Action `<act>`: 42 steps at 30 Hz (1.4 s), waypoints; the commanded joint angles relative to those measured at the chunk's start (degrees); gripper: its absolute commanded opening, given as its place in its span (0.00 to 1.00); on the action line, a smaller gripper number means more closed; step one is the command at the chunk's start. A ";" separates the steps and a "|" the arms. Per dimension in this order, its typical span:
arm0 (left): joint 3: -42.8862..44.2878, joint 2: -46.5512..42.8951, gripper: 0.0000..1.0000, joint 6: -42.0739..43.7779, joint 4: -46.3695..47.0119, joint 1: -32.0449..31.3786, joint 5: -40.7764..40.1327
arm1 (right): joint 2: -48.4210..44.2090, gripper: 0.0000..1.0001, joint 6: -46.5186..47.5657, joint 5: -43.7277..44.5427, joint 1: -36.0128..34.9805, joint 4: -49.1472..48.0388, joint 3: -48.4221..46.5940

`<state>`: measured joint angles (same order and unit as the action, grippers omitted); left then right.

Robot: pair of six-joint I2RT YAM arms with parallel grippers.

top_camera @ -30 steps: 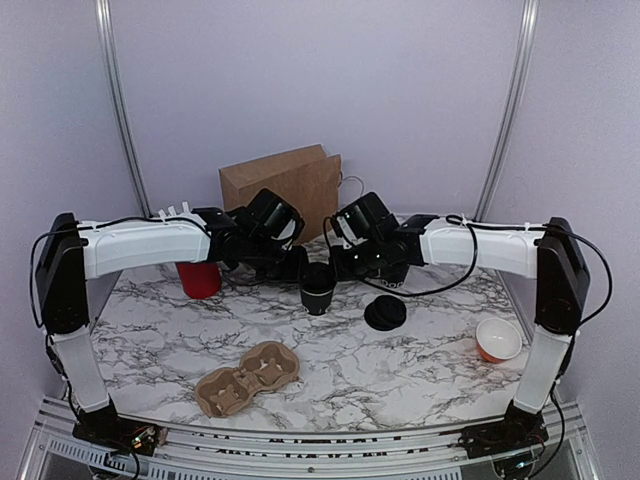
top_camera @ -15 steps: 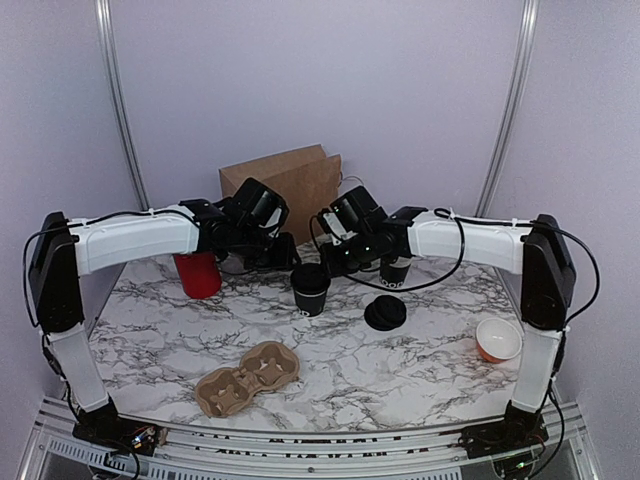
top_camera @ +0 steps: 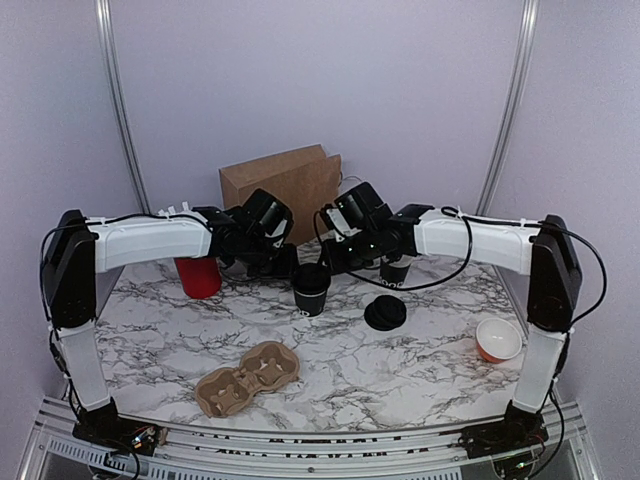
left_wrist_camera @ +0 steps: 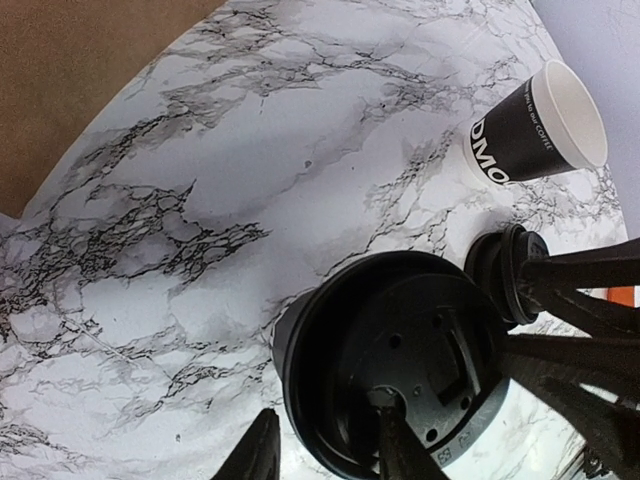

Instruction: Pack the takeout coffee

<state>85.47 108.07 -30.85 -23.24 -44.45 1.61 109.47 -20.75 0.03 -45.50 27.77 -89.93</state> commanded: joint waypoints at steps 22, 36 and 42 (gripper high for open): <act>3.83 4.20 0.34 2.36 2.07 0.76 -1.44 | -5.11 0.22 -10.94 -8.82 3.84 -13.36 13.16; -0.28 3.01 0.29 1.03 3.91 0.54 -0.37 | -3.84 0.21 -11.28 -11.25 3.82 -14.64 15.51; -2.41 2.70 0.28 0.20 5.05 0.12 -0.17 | -3.39 0.20 -10.85 -11.97 3.75 -14.76 17.13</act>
<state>85.67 110.67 -29.93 -16.60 -43.92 0.99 104.88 -31.68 -10.44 -41.76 13.15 -74.17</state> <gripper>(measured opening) 0.283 0.203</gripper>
